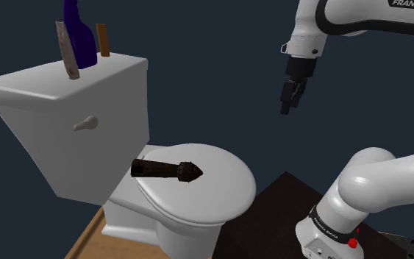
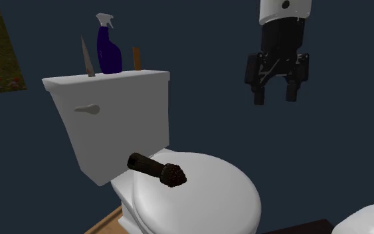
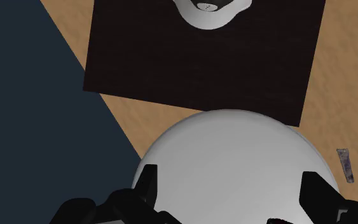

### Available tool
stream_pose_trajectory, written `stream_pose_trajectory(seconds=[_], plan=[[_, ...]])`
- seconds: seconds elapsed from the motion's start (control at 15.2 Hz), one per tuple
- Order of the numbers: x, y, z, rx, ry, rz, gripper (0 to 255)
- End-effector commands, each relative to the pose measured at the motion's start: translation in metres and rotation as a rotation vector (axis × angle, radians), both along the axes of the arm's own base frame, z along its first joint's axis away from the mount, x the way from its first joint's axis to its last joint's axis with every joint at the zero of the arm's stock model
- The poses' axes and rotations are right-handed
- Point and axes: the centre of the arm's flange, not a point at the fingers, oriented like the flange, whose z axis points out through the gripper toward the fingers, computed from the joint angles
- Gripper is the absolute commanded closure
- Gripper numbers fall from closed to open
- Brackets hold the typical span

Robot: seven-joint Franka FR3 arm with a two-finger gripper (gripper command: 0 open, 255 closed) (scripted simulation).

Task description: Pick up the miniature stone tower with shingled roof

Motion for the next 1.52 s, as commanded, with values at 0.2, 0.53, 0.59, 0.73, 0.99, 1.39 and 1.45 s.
stream_pose_trajectory(seconds=[0.2, 0.53, 0.59, 0.73, 0.99, 1.39, 1.45], plan=[[0.024, 0.016, -0.026, 0.004, -0.008, 0.039, 0], [0.063, 0.045, -0.069, 0.010, -0.022, 0.105, 0], [0.071, 0.051, -0.077, 0.012, -0.025, 0.118, 0], [0.086, 0.063, -0.094, 0.014, -0.031, 0.145, 0], [0.115, 0.090, -0.127, 0.019, -0.042, 0.197, 0], [0.157, 0.132, -0.176, 0.027, -0.058, 0.276, 0], [0.164, 0.140, -0.184, 0.028, -0.061, 0.290, 0]])
